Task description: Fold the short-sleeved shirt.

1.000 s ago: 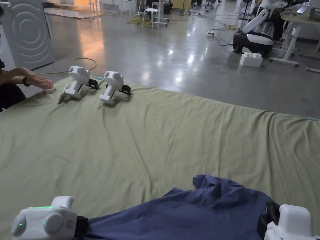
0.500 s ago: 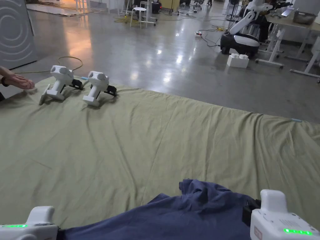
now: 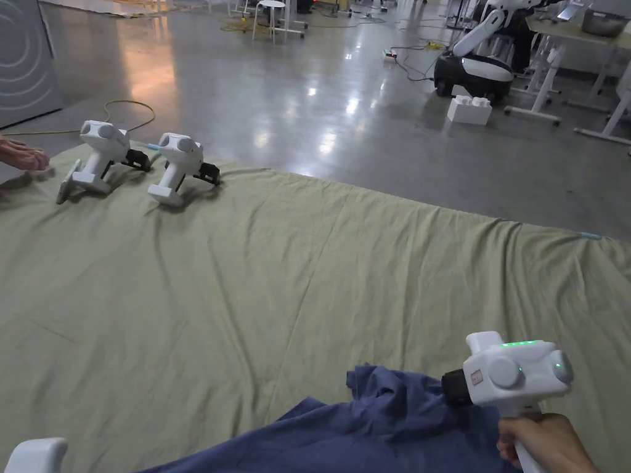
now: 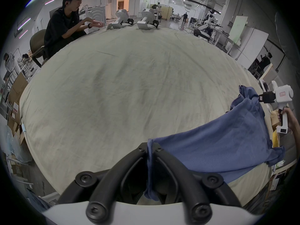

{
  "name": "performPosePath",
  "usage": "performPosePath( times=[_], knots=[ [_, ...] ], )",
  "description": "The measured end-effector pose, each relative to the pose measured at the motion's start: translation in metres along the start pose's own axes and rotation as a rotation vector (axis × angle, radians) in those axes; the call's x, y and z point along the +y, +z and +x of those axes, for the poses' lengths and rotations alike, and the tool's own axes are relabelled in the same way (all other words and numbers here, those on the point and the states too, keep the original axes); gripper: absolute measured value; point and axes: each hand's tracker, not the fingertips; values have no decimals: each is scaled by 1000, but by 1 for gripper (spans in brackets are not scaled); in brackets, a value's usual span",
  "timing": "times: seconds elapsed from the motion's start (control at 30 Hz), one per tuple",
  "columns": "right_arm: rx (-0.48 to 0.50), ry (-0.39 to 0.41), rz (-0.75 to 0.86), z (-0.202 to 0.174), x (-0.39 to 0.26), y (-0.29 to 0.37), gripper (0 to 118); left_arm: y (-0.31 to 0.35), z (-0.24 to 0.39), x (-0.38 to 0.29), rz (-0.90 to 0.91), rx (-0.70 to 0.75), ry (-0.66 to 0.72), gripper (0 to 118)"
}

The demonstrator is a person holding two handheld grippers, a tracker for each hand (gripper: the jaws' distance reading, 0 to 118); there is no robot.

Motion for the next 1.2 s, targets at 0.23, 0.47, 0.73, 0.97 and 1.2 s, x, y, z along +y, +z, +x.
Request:
performPosePath(
  times=[0.23, 0.47, 0.73, 0.97, 1.2],
  knots=[
    [16, 53, -20, -27, -4, -11, 60, -4, 4, -2, -19, 13, -27, 6],
    [20, 82, 38, -32, -10, -1, 10, -5, 2, -3, -9, 18, -30, 6],
    [-42, -77, 291, -3, -21, 68, 10, 24, 6, 12, 131, -23, -11, 6],
    [-108, -125, 480, 35, -24, 163, 9, 61, 37, 75, 280, -101, -102, 6],
    [-214, -217, 644, 80, -19, 256, 9, 111, 84, 162, 471, -145, -156, 6]
  ],
)
